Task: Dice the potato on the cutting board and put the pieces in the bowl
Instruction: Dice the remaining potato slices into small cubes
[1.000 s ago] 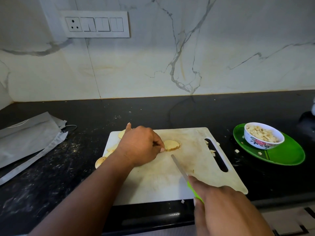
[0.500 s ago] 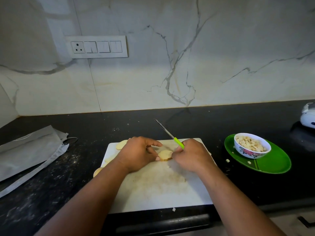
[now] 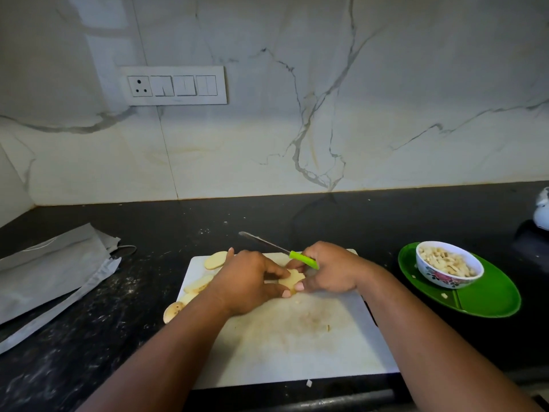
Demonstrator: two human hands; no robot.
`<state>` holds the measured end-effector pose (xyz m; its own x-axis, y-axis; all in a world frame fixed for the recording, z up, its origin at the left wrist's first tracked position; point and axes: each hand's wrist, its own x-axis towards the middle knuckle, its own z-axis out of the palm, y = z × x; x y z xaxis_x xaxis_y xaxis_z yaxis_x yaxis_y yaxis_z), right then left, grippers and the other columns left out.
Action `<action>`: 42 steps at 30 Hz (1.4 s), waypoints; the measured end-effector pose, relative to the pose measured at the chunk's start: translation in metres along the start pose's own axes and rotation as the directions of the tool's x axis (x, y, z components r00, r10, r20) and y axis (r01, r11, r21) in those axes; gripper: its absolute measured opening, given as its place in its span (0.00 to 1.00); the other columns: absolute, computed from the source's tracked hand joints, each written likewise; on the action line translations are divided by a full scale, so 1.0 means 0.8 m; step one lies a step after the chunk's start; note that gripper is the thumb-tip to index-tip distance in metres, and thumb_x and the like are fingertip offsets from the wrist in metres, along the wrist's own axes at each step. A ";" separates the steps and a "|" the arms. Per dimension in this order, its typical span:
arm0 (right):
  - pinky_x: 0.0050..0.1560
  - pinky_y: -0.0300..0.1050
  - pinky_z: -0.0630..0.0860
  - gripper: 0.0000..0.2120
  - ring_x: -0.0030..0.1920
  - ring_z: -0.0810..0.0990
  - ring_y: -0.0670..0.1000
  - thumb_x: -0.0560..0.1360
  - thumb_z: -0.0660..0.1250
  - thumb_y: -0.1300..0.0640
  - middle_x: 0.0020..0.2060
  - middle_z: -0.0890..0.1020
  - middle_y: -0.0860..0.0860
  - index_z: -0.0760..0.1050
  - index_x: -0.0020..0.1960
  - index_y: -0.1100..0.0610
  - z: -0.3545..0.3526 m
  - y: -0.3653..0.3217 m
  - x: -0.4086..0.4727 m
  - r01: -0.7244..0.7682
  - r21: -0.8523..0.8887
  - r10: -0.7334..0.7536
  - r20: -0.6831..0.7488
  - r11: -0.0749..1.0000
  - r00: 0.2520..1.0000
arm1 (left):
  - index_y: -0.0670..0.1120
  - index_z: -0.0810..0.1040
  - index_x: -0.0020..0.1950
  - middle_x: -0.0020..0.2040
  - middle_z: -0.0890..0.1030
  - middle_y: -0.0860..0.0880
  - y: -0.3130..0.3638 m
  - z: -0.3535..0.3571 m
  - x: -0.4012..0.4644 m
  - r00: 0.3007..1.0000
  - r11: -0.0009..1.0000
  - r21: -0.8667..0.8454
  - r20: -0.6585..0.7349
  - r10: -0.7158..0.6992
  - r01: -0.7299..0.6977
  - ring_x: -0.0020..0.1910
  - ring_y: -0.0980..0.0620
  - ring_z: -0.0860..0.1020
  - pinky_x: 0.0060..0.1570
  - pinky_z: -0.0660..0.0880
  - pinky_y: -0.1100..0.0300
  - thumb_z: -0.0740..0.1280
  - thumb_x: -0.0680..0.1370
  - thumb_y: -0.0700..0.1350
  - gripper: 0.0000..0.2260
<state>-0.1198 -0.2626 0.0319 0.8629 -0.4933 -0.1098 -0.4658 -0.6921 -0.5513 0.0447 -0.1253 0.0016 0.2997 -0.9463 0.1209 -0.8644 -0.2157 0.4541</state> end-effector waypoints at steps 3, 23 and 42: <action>0.53 0.56 0.79 0.14 0.47 0.83 0.50 0.66 0.78 0.48 0.44 0.85 0.47 0.82 0.50 0.50 -0.005 0.009 0.003 0.080 0.015 -0.081 0.050 0.997 0.995 | 0.62 0.85 0.56 0.46 0.85 0.67 -0.002 0.009 0.001 0.997 0.995 -0.101 -0.080 0.004 -0.013 0.50 0.66 0.82 0.69 0.72 0.41 0.79 0.63 0.67 0.24; 0.43 0.46 0.81 0.06 0.40 0.82 0.51 0.71 0.68 0.48 0.35 0.82 0.45 0.81 0.41 0.49 0.047 0.004 -0.024 -0.299 0.130 0.325 -0.425 0.945 0.845 | 0.65 0.82 0.64 0.46 0.86 0.65 -0.003 0.008 0.008 0.989 0.997 -0.042 -0.130 -0.068 0.063 0.56 0.58 0.82 0.74 0.69 0.41 0.71 0.78 0.47 0.18; 0.40 0.45 0.79 0.05 0.38 0.81 0.47 0.72 0.67 0.48 0.33 0.83 0.42 0.81 0.39 0.41 0.050 0.001 -0.017 -0.240 0.158 0.284 -0.410 0.958 0.867 | 0.65 0.56 0.82 0.81 0.60 0.66 0.018 -0.010 -0.012 0.977 0.985 0.132 0.196 0.080 -0.107 0.82 0.57 0.53 0.73 0.28 0.30 0.69 0.75 0.70 0.40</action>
<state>-0.1238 -0.2357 0.0002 0.5350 -0.8403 0.0873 -0.6220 -0.4617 -0.6324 0.0326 -0.1177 0.0145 0.1443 -0.9894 -0.0187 -0.9372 -0.1427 0.3182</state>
